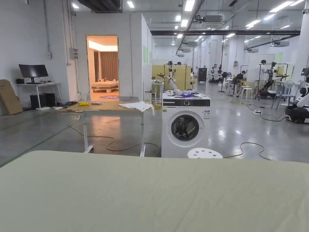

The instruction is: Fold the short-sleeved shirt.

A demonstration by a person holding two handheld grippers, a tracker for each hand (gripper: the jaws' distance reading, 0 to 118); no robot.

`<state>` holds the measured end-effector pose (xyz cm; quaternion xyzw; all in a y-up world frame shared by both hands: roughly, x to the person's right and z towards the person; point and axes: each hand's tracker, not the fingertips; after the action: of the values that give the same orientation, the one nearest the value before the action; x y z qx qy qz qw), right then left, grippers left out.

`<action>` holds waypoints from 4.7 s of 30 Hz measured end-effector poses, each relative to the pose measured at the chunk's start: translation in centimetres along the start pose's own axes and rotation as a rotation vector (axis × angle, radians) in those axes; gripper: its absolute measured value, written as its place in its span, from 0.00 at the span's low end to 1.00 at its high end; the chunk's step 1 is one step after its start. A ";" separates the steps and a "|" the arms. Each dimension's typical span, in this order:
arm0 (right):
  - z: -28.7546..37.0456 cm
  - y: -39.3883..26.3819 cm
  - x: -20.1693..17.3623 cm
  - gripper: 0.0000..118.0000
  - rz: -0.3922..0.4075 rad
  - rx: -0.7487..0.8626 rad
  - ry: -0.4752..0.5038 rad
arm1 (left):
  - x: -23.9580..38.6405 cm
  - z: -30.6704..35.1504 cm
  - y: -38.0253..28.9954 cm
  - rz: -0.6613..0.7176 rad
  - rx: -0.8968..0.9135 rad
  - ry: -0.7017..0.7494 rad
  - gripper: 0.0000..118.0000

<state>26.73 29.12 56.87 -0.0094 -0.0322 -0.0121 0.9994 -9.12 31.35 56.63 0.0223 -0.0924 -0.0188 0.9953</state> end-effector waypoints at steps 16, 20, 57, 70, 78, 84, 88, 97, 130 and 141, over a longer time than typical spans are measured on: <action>0.0 -0.6 0.6 0.03 -0.019 -0.006 -0.019 | -0.4 -0.1 -0.2 0.009 -0.012 0.016 0.00; 0.1 -0.6 0.7 0.03 -0.020 -0.008 -0.027 | -0.4 -0.2 -0.3 0.011 -0.015 0.018 0.00; 0.4 0.3 -4.9 0.03 0.016 -0.070 -0.054 | -4.6 -0.5 -1.2 0.318 -0.043 -0.052 0.00; -1.1 -1.1 -5.1 0.03 0.014 -0.114 0.004 | -4.6 0.8 -2.0 0.158 -0.089 -0.003 0.00; -2.9 -1.8 -7.8 0.03 -0.014 -0.134 0.166 | -7.0 2.6 -1.8 0.095 -0.134 0.115 0.00; -2.5 -3.2 -9.0 0.03 0.008 -0.186 0.269 | -11.6 0.1 -4.2 0.067 -0.345 0.074 0.50; -2.3 -4.5 -8.5 0.03 0.019 -0.268 0.259 | -16.5 -5.8 -7.9 0.153 -0.545 0.016 0.66; -2.0 -6.4 -6.5 0.03 -0.005 -0.377 0.140 | -21.6 -20.5 -15.2 0.047 -0.782 -0.027 0.71; 1.1 -10.3 3.9 0.03 -0.262 -0.398 0.001 | -7.9 -30.3 3.5 0.147 -0.435 -0.283 0.00; 6.1 -9.6 7.2 0.03 -0.228 -0.366 -0.147 | 19.7 -27.6 -11.3 0.112 -0.751 -0.847 0.00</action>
<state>33.28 19.52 63.57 -0.1878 -0.1029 -0.1298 0.9681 14.91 20.38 32.60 -0.3474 -0.4715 -0.0048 0.8106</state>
